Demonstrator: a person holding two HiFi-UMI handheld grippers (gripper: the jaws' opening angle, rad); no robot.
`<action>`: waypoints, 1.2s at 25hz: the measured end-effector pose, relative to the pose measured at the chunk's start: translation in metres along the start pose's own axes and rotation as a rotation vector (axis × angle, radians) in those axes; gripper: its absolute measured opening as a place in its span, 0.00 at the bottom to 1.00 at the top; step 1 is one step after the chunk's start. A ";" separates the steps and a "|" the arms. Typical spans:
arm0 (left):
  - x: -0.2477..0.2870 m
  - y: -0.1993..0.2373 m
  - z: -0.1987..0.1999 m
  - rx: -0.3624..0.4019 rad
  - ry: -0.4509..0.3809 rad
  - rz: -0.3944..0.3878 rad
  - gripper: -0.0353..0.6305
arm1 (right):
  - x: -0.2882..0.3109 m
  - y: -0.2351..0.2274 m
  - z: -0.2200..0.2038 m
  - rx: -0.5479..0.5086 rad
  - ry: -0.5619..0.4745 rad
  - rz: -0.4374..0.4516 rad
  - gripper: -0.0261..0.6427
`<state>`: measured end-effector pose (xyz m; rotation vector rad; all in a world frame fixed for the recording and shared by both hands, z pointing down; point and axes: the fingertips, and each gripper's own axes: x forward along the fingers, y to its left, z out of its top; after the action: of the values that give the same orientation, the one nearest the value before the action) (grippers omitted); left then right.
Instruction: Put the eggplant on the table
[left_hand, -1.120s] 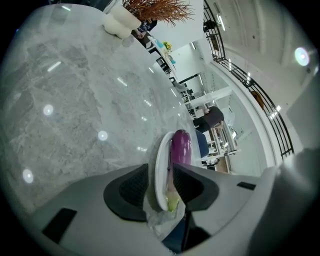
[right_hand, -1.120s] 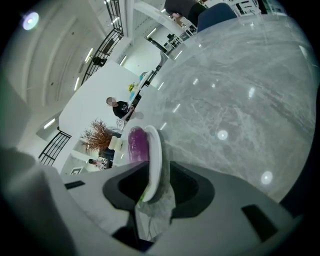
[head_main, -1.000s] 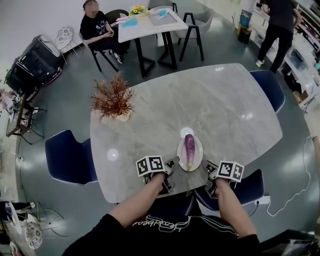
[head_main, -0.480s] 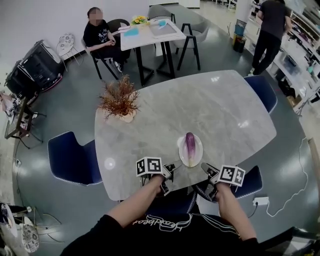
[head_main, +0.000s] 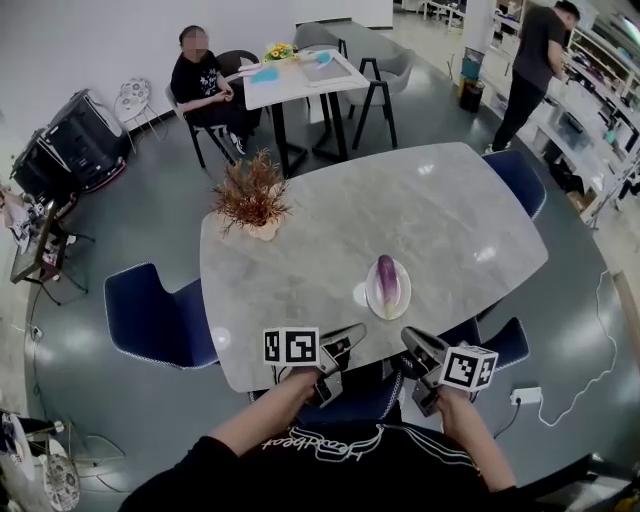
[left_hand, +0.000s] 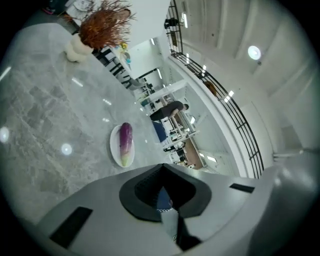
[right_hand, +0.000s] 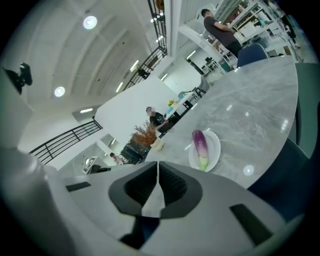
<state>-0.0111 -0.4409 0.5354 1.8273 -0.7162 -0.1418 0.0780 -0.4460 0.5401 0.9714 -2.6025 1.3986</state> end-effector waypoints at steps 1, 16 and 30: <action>-0.005 -0.010 -0.005 0.043 0.017 -0.028 0.06 | -0.006 0.011 0.000 -0.023 -0.018 0.020 0.07; -0.061 -0.136 -0.073 0.770 0.074 -0.178 0.06 | -0.081 0.124 -0.030 -0.384 -0.015 0.216 0.05; -0.072 -0.184 -0.157 0.748 0.038 -0.139 0.07 | -0.159 0.147 -0.078 -0.489 0.036 0.188 0.05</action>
<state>0.0716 -0.2360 0.4130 2.5863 -0.6600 0.0867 0.1069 -0.2465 0.4287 0.6404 -2.8556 0.7219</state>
